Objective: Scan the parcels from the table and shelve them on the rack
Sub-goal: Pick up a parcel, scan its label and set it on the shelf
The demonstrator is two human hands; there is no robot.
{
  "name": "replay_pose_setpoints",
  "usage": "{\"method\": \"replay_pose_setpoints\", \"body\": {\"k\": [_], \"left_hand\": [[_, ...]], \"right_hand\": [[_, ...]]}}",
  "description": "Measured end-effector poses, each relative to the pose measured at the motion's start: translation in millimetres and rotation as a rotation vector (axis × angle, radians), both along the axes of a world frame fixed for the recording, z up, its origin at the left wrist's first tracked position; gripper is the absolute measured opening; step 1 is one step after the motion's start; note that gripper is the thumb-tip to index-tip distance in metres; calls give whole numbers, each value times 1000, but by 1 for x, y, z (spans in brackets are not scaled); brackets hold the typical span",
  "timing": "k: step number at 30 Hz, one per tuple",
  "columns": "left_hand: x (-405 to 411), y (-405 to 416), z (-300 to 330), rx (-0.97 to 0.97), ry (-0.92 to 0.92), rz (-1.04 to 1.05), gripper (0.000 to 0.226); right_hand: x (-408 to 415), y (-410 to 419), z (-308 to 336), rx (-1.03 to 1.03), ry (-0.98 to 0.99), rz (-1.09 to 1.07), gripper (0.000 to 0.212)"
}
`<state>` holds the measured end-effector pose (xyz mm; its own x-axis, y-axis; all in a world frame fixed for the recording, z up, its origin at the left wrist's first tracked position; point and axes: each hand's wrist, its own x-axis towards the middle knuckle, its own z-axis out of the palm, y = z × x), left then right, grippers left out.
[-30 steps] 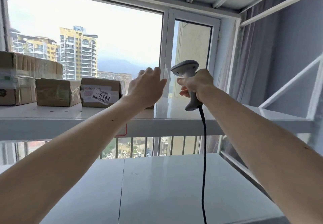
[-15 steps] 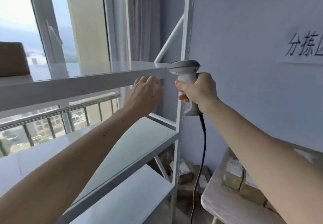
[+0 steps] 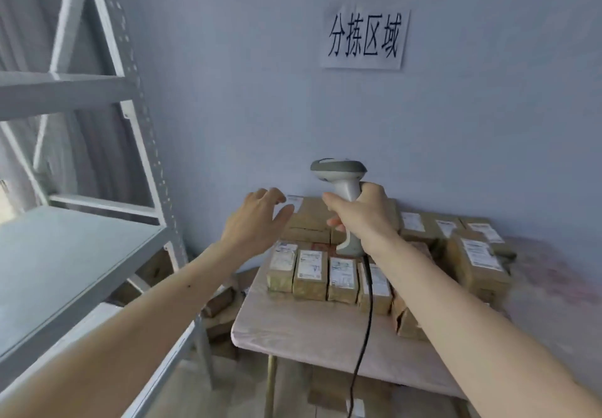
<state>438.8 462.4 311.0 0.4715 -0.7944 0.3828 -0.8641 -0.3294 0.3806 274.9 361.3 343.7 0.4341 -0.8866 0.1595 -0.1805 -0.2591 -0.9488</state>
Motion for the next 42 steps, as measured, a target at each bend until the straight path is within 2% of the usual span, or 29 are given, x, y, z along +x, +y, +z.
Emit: {"method": "replay_pose_setpoints", "body": {"k": [4,10,14,20,24,32,38,42], "left_hand": [[-50,-82,-25,32,50,-70,36],[-121,-197,-59,71,92,-140,33],[-173,-259,-82,117,169,-198,36],[-230,-335,-120,201,268,-301,38],[-252,-378,-148,248,319,-355,37],[-268,-456,-202,361,567,-351,37],[-268,-495,-233,444,789,-278,63],[-272,-506,-243,484,928,-190,70]], "right_hand": [[-54,-73,-23,50,17,-64,26],[-140,-172,-56,88,86,-168,22],[-199,-230,-79,132,135,-250,15],[-260,-305,-116,157,167,-423,14],[-277,-344,-143,166,194,-487,14],[-281,-409,-202,150,359,-535,22],[-271,-441,-243,150,391,-532,34],[-269,-450,-264,171,391,-510,35]]}}
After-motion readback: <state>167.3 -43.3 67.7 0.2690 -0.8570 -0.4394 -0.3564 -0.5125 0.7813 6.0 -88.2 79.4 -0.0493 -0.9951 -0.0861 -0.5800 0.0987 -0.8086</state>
